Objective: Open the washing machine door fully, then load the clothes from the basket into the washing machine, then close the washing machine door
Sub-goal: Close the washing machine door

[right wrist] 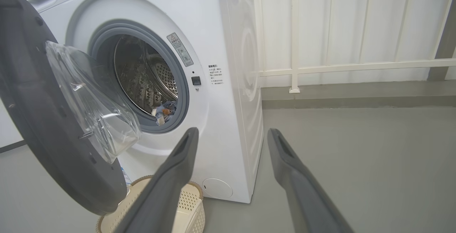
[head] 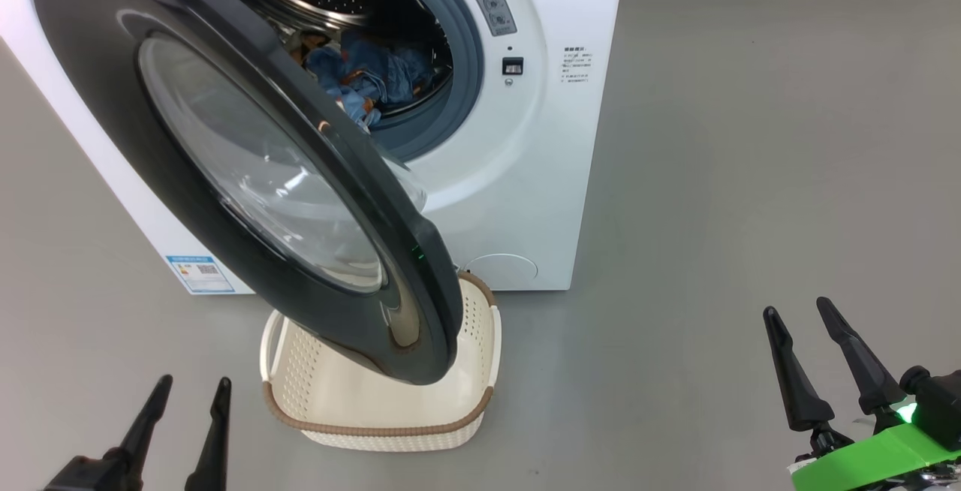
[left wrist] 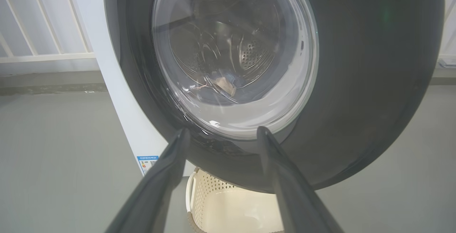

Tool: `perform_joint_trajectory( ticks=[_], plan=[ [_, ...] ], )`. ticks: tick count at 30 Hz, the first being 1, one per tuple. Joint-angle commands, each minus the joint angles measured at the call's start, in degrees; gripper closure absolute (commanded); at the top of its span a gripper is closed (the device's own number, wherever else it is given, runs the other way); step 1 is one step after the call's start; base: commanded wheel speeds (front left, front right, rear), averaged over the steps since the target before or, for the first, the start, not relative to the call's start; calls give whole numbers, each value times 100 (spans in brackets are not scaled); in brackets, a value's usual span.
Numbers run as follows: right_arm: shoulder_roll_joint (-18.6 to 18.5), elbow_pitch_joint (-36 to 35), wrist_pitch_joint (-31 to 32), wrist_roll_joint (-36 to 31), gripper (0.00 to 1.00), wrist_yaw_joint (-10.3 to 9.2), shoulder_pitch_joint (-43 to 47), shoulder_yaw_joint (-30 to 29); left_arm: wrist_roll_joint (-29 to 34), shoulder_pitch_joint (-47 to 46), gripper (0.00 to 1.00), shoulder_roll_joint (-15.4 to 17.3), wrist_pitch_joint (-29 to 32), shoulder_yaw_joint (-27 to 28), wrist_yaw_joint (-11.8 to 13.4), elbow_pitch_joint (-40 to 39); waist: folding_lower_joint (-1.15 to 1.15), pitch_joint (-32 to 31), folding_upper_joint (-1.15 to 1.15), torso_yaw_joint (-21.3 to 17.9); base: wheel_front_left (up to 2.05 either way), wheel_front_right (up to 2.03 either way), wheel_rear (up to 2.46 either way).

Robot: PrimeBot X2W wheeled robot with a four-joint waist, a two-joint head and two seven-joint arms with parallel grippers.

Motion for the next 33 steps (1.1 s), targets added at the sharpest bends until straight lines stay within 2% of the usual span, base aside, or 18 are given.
perform_joint_trajectory(
  ticks=[1, 7, 19, 20, 21, 23, 24, 25, 33],
  plan=[
    [-112, -106, -45, -49, 0, 31, -92, 76, 95, -73, 0, 54, -62, 277, -21, -119, 0, 11, 0, -2, 0, 0, 0],
    [-107, -107, -45, -52, 0, 31, -107, 82, 245, -12, 0, -74, -62, 409, -21, -63, 0, 41, 0, 3, 0, 0, 0],
    [-87, -130, -45, -95, 0, 31, -157, 72, 302, -70, 0, -100, -62, 404, -21, -105, 0, 64, 0, 76, 0, 0, 0],
    [-83, -140, -45, -101, 18, 31, -164, 76, 304, -77, 0, -106, -62, 401, -21, -115, 0, 58, 0, 90, 0, 0, 0],
    [-79, -151, -45, -104, 46, 31, -170, 82, 303, -82, 0, -115, -62, 406, -21, -127, 0, 52, 0, 104, 0, 0, 0],
    [-75, -175, -45, -106, 64, 31, -183, 96, 302, -83, 0, -132, -62, 405, -21, -145, 0, 33, 0, 139, 0, 0, 0],
    [-76, -189, -45, -107, 77, 31, -191, 109, 301, -81, 0, -141, -62, 404, -21, -155, 0, 25, 0, 158, 0, 0, 0],
    [-78, -202, -45, -108, 98, 31, -198, 126, 300, -79, 0, -144, -62, 400, -21, -160, 0, 19, 0, 177, 0, 0, 0],
    [-90, -412, -45, -107, 100, 31, -327, 242, 318, -55, 0, -186, -62, 416, -21, -279, 0, -39, 0, 350, 0, 0, 0]
  ],
)
